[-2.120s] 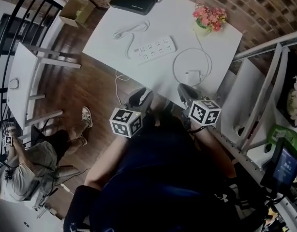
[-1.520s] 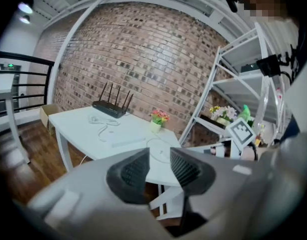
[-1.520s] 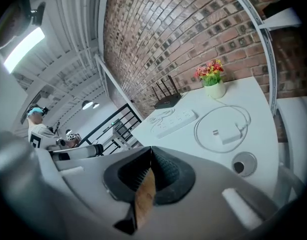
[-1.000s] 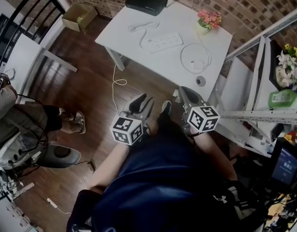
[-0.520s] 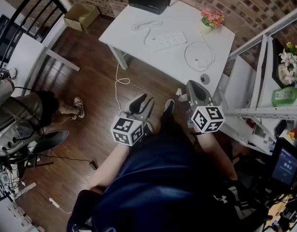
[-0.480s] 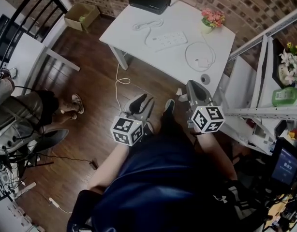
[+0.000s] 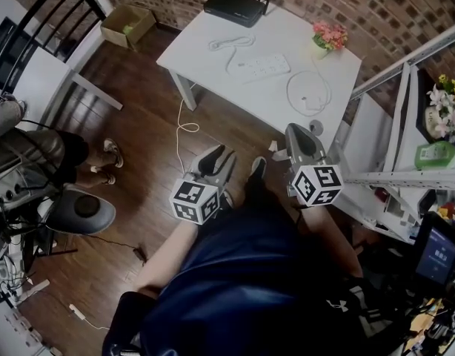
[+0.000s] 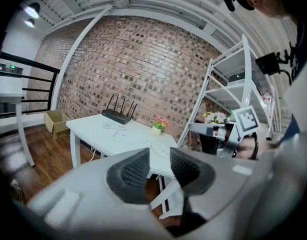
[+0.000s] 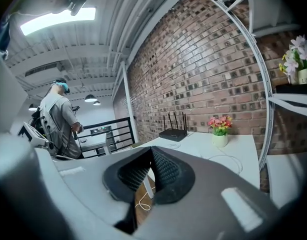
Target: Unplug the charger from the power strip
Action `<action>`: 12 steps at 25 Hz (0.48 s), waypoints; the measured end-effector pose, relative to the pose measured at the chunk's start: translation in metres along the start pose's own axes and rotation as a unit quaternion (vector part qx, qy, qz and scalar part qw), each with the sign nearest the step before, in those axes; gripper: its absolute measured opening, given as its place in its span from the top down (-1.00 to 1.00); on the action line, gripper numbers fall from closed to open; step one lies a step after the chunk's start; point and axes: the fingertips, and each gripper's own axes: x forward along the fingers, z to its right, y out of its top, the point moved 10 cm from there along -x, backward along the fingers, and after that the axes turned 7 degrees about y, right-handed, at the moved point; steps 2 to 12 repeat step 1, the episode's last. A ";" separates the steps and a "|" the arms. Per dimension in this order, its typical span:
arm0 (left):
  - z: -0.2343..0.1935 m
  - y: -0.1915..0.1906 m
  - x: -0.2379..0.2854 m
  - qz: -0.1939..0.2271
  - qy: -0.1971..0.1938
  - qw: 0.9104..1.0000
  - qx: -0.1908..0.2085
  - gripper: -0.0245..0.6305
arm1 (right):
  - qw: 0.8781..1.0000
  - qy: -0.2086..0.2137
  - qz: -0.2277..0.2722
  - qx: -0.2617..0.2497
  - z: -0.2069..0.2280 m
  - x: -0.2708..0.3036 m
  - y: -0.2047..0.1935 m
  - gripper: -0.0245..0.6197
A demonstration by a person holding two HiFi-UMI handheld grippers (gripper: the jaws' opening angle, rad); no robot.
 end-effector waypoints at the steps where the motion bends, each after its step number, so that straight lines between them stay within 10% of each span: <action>1: -0.002 0.002 0.000 0.001 -0.001 1.000 0.000 0.54 | 1.000 0.000 0.001 -0.002 -0.002 0.002 0.002 0.89; 12: -0.002 0.002 0.000 0.001 -0.001 1.000 0.000 0.54 | 1.000 0.000 0.001 -0.002 -0.002 0.002 0.002 0.89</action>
